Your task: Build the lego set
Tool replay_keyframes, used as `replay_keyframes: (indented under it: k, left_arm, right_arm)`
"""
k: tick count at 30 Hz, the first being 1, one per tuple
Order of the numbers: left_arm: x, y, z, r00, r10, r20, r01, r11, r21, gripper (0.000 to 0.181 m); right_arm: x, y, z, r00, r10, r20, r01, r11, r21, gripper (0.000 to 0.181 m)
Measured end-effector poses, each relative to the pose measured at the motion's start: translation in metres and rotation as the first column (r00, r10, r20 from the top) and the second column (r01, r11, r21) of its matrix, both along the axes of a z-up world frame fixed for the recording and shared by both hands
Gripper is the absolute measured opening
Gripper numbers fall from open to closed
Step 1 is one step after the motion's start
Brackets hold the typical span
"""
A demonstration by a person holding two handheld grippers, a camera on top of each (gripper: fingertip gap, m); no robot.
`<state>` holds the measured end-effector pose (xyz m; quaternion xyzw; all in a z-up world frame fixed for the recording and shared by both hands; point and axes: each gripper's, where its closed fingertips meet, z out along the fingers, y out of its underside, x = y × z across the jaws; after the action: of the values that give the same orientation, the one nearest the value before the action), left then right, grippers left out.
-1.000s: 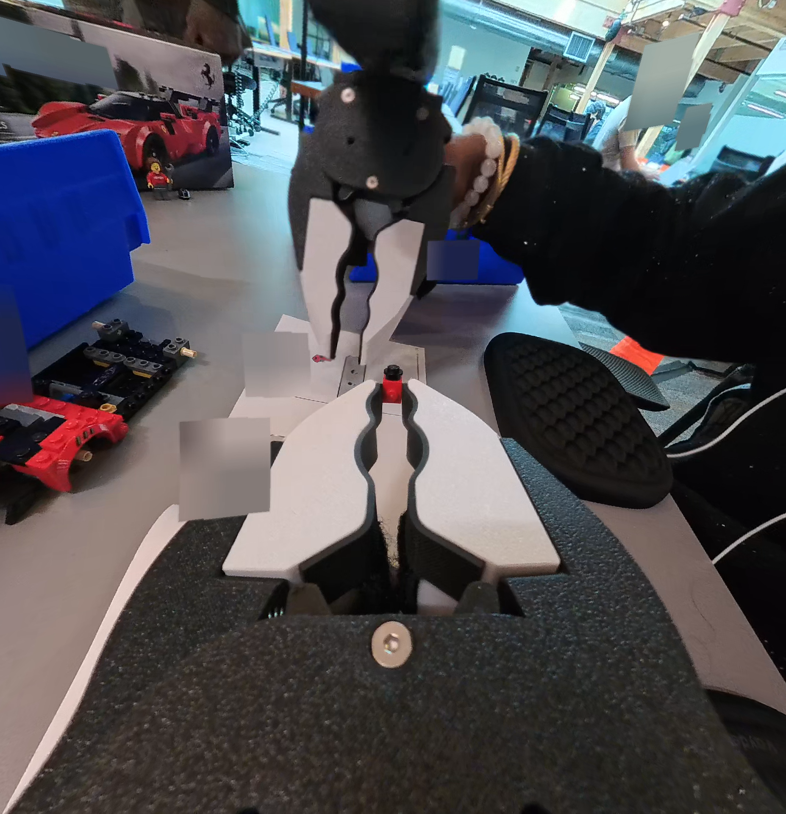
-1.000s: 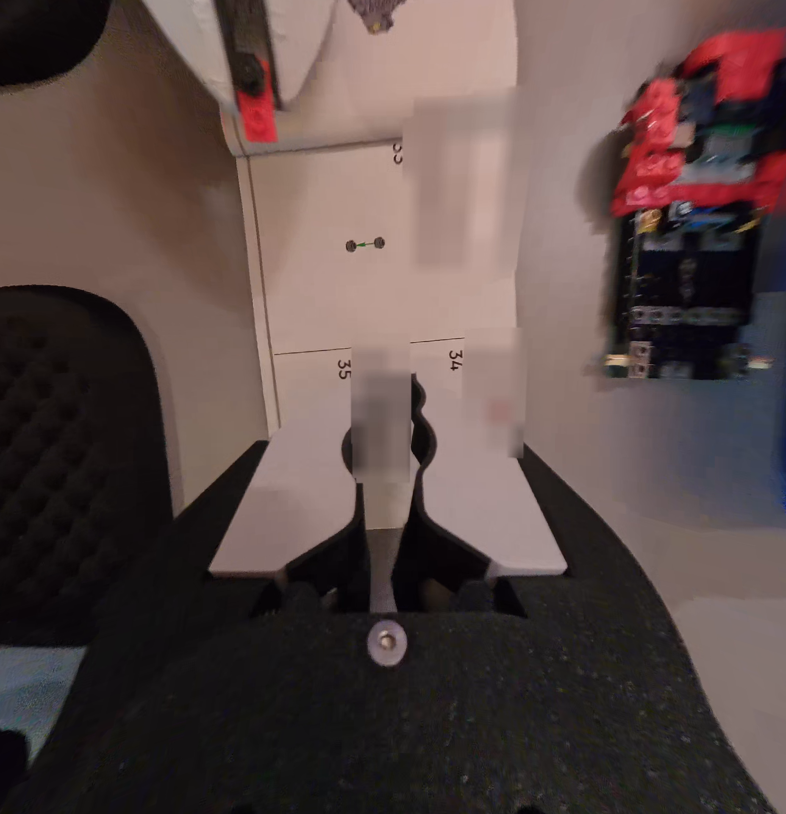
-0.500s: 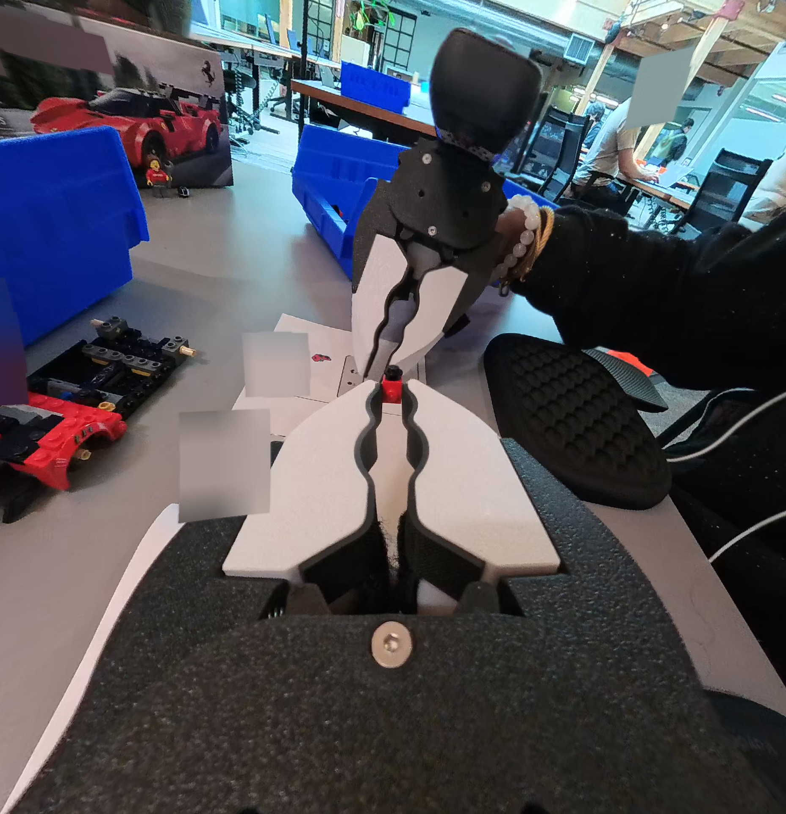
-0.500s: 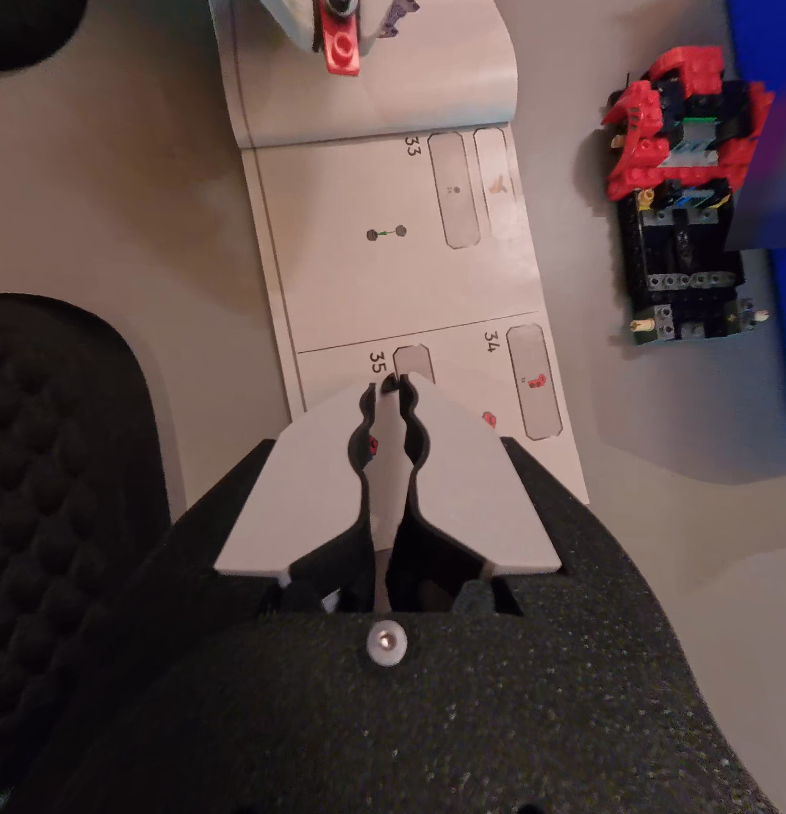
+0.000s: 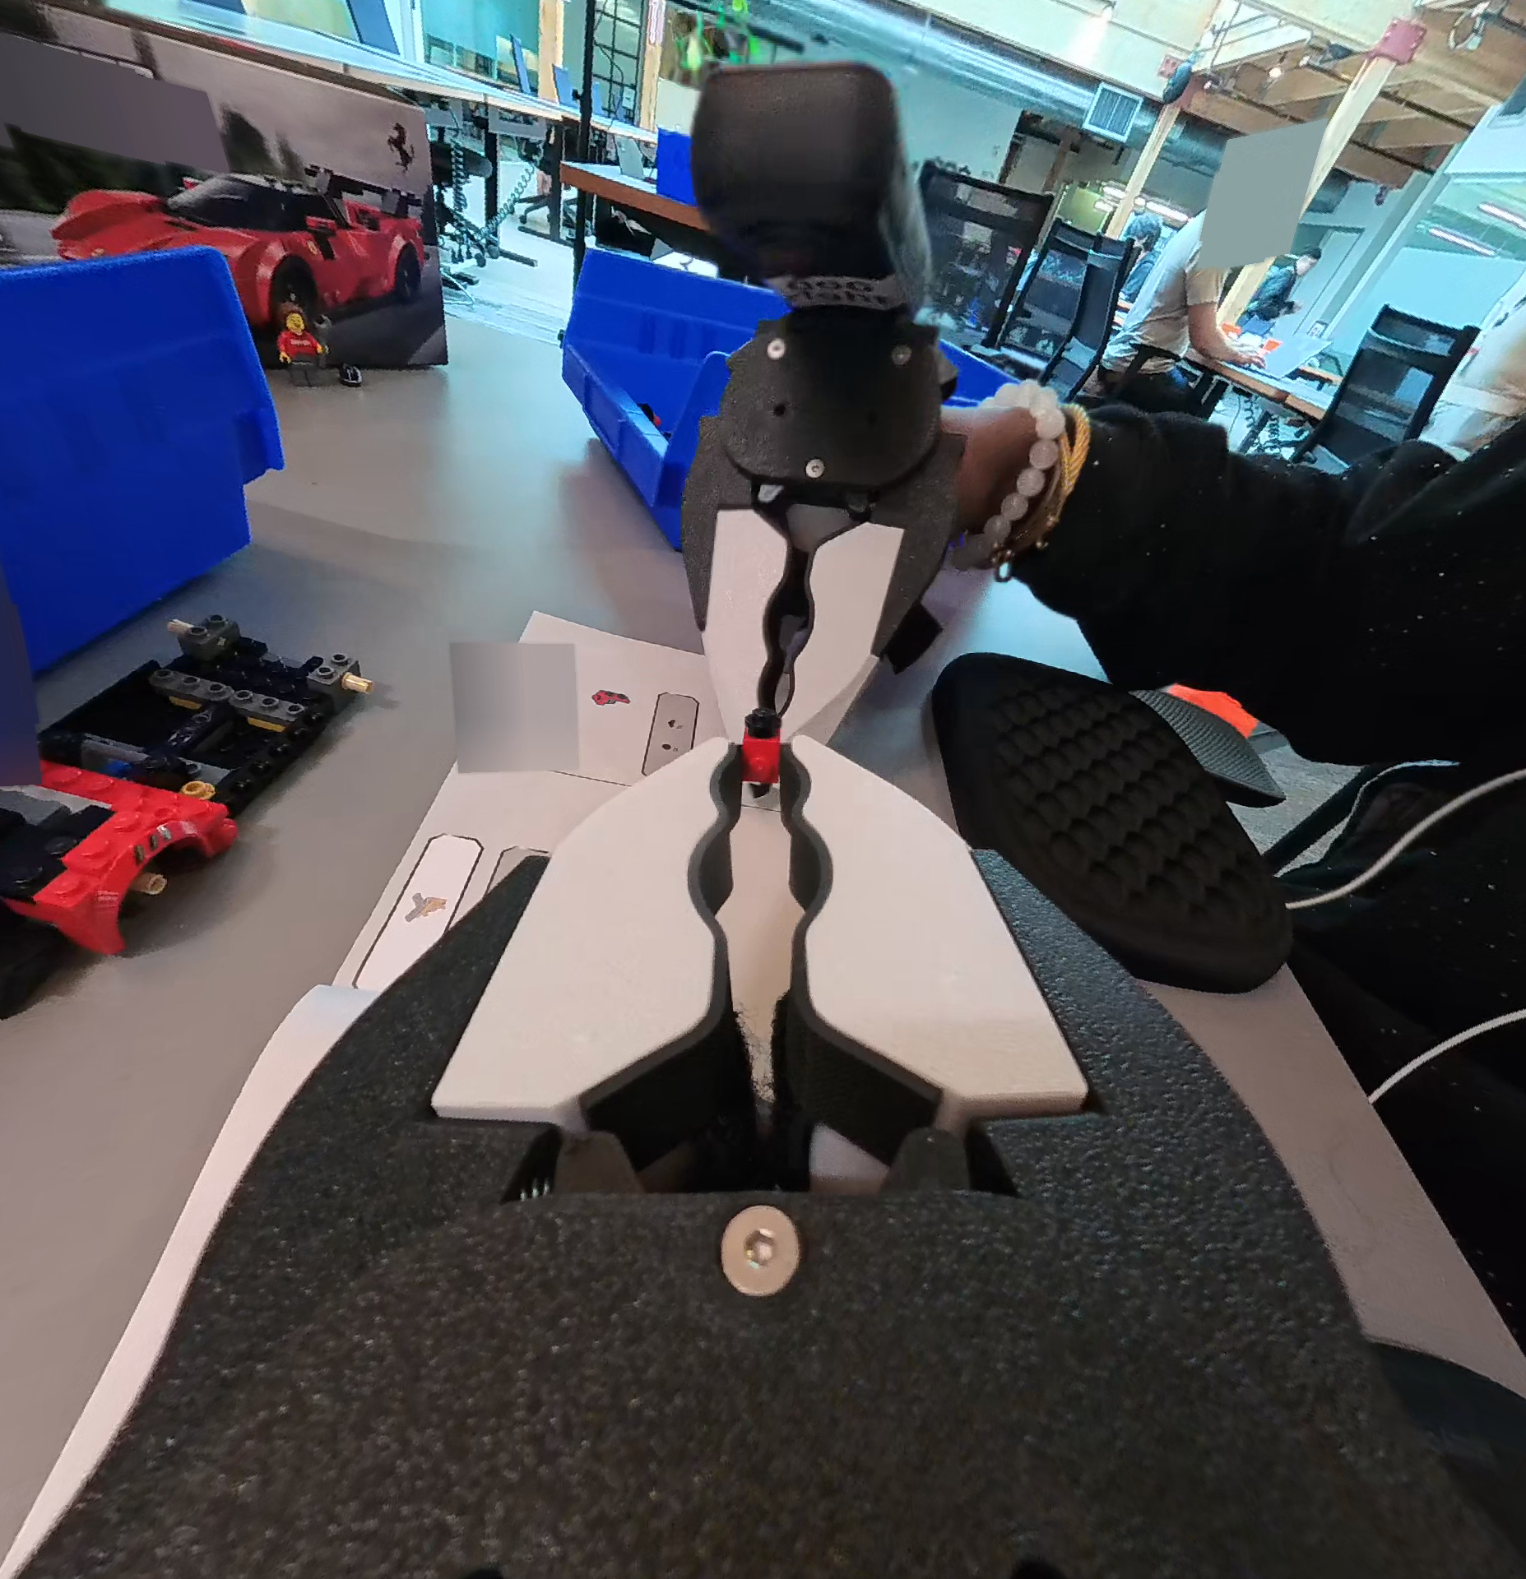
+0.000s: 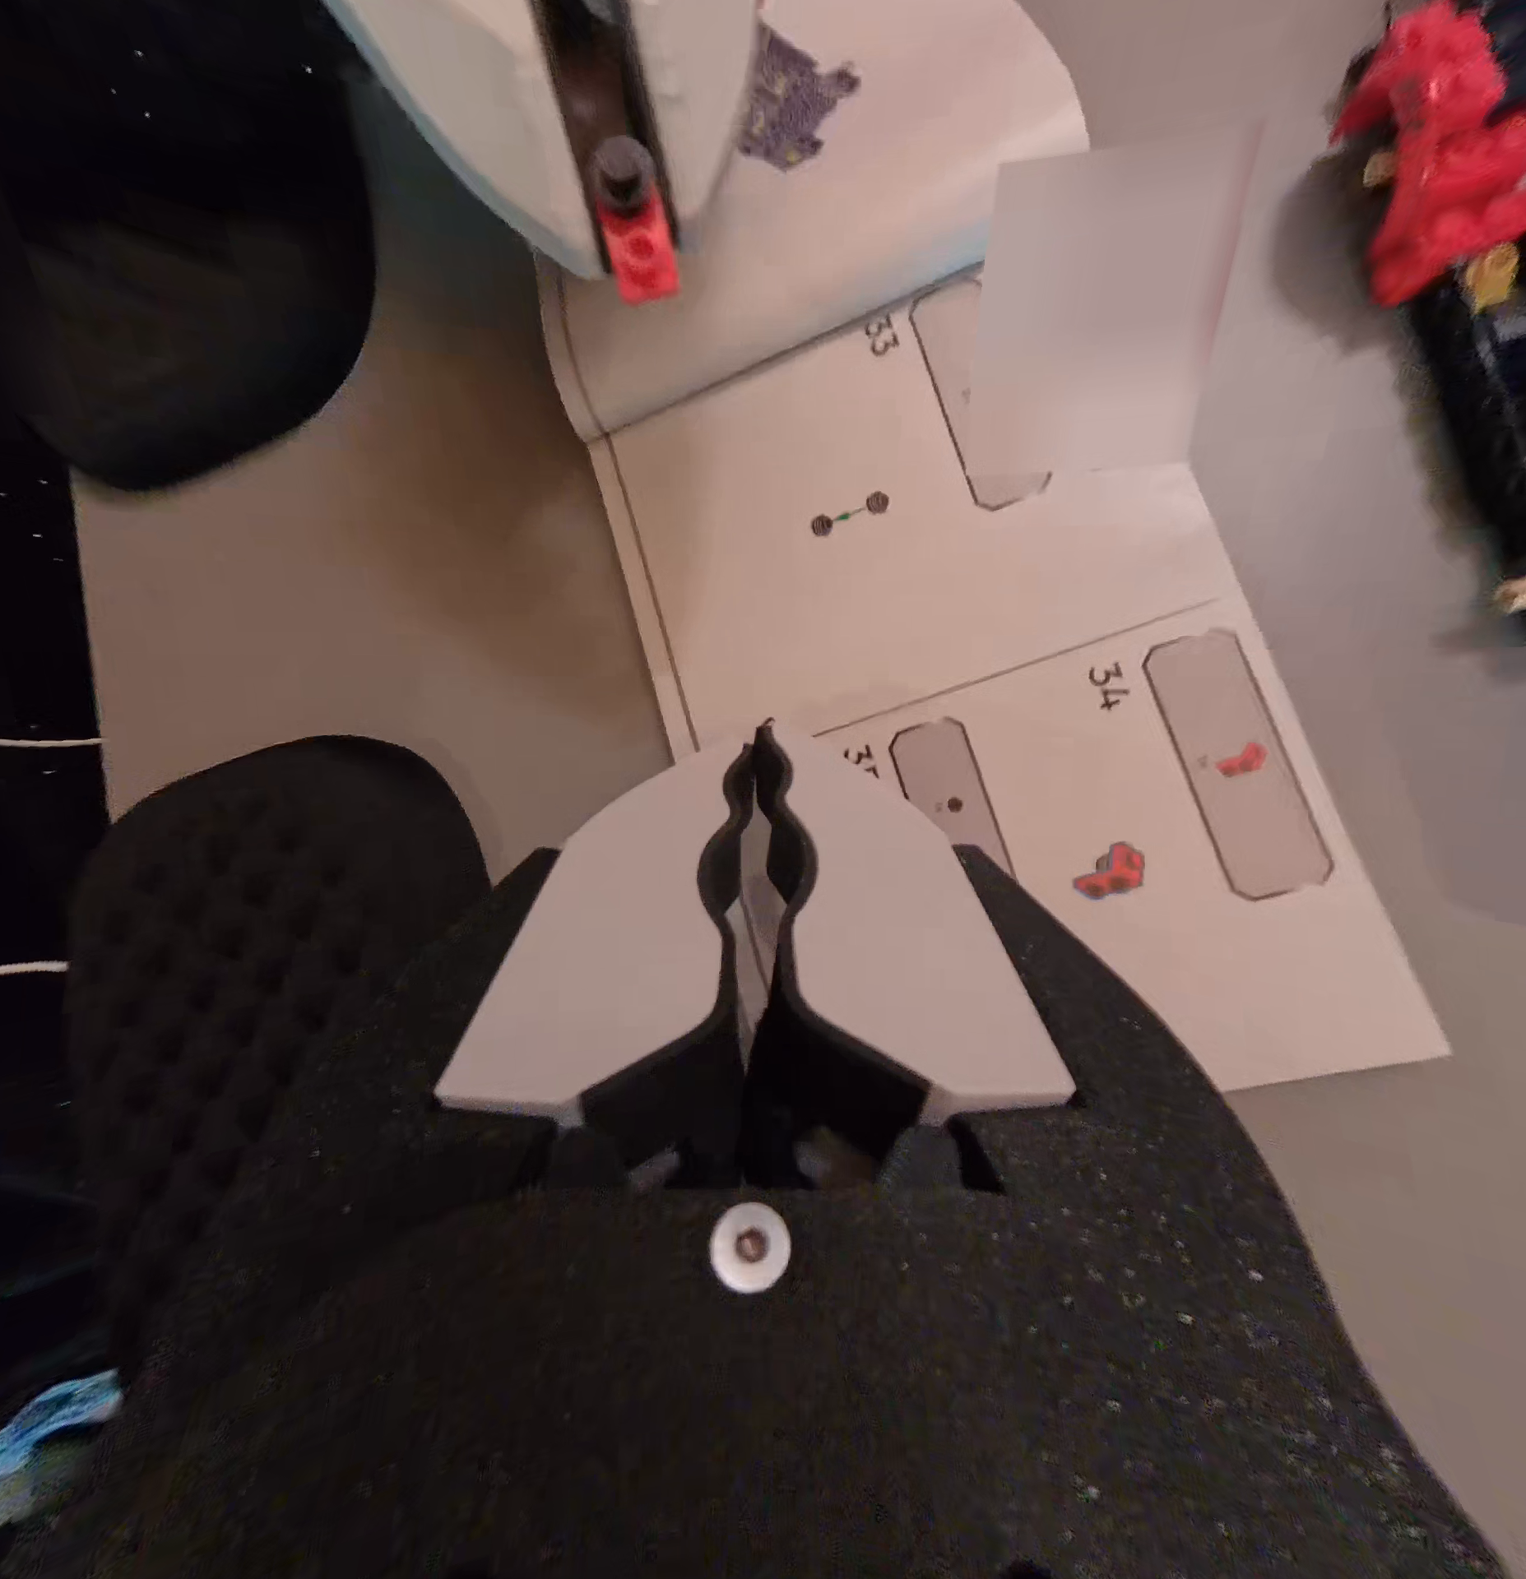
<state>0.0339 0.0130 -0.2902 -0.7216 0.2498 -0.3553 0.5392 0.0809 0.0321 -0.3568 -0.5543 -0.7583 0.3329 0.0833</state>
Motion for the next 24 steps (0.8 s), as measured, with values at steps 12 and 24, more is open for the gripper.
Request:
replay_keyframes:
  k: [12,24]
  left_arm:
    - [0.001,0.000,-0.001,1.000,-0.009,-0.004,0.009,1.000,-0.006,0.007]
    - [0.000,-0.001,0.000,1.000,-0.004,-0.003,0.004,1.000,0.002,0.007]
  right_arm:
    - [0.005,0.045,-0.008,0.996,-0.074,0.058,0.069,0.993,0.091,0.008]
    - [0.005,0.029,0.016,0.933,-0.229,-0.277,0.299,0.922,0.246,0.000]
